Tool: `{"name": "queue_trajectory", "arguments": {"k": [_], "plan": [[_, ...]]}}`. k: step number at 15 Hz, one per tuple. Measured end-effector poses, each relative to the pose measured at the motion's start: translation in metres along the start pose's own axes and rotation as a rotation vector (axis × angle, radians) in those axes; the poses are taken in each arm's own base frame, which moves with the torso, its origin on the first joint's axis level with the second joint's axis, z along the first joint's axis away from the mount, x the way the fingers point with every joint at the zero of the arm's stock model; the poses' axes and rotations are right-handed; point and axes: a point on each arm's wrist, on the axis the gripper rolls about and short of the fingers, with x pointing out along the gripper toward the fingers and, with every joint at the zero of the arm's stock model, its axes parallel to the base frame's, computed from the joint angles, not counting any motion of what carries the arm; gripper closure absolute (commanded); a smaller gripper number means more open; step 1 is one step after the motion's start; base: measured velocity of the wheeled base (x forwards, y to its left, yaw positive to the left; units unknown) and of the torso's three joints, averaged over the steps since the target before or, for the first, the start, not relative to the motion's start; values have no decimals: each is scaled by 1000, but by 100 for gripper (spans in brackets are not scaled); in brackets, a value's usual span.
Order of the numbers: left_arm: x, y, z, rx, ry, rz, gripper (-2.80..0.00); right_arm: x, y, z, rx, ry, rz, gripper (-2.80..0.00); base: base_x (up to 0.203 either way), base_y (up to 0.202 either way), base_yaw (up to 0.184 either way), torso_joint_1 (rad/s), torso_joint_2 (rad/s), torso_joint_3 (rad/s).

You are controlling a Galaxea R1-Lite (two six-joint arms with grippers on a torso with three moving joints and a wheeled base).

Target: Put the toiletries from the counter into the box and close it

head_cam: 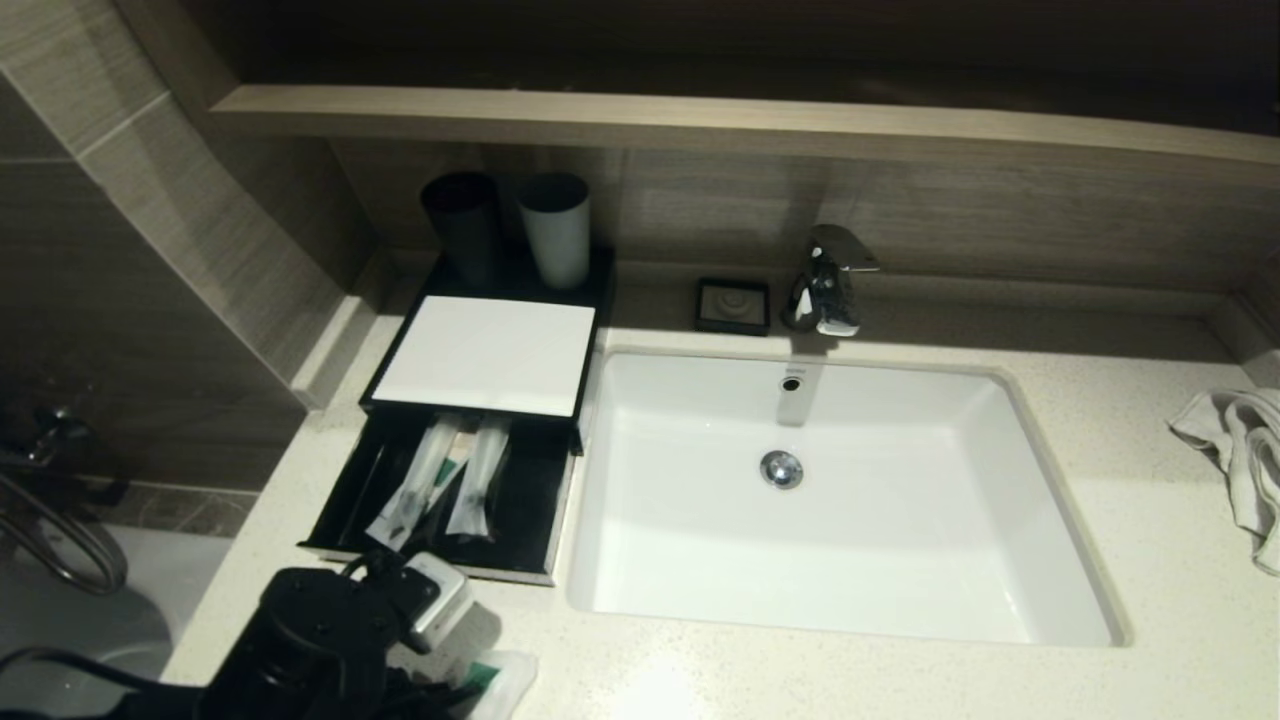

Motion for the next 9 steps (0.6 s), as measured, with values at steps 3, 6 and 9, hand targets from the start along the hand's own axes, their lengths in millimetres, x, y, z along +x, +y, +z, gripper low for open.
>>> {"name": "queue_trajectory", "arguments": {"k": [3,6,9], "plan": [[-11,2,2,-10,-48,-5,0,0,0,0,0,0,0,0,0,0,0,0,0,0],[-30,5,4,-18,-106,-13,0,0,0,0,0,0,0,0,0,0,0,0,0,0],[-48,7,9,-26,-171,-21,0,0,0,0,0,0,0,0,0,0,0,0,0,0]]}}
